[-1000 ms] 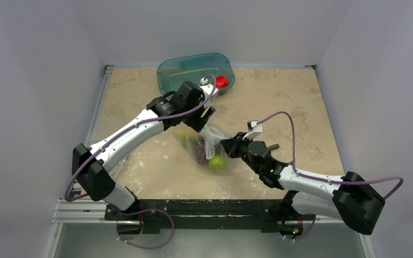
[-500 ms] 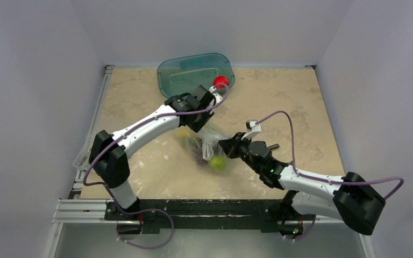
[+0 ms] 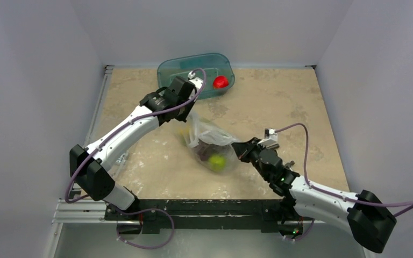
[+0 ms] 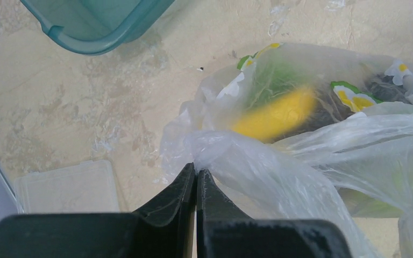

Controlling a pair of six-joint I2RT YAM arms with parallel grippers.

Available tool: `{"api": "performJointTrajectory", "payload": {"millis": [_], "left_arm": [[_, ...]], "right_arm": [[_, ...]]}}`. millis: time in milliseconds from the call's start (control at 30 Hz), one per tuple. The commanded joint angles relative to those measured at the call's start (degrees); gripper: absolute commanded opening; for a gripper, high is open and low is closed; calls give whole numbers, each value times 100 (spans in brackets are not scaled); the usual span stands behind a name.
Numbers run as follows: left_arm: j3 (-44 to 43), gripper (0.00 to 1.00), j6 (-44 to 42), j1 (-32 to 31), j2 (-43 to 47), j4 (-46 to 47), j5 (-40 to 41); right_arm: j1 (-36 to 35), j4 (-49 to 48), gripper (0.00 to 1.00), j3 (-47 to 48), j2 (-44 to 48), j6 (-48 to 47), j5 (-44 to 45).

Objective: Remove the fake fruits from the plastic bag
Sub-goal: Untie the plastic bag at the center of the board.

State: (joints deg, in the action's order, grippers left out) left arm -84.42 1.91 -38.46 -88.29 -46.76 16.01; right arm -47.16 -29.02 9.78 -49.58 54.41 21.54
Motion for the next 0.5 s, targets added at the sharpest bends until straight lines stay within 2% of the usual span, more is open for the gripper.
{"api": "performJointTrajectory", "payload": {"millis": [0, 100, 167, 233, 300, 467], "left_arm": [[28, 0, -80, 84, 236, 248, -238], [-67, 0, -72, 84, 171, 146, -397], [-74, 0, -83, 80, 178, 141, -523], [-81, 0, -84, 77, 188, 146, -620], [-88, 0, -84, 73, 179, 141, -685], [-116, 0, -89, 67, 133, 108, -755]], "right_arm": [[12, 792, 0, 973, -175, -1625, -97], [6, 1147, 8, 1583, -479, -2603, -549], [-7, 1281, 21, 1843, -622, -2989, -762], [-34, 1274, 38, 2003, -707, -3325, -978], [-68, 1294, 48, 2197, -794, -3594, -1130], [-421, 1420, 65, 2715, -1052, -4356, -1222]]}}
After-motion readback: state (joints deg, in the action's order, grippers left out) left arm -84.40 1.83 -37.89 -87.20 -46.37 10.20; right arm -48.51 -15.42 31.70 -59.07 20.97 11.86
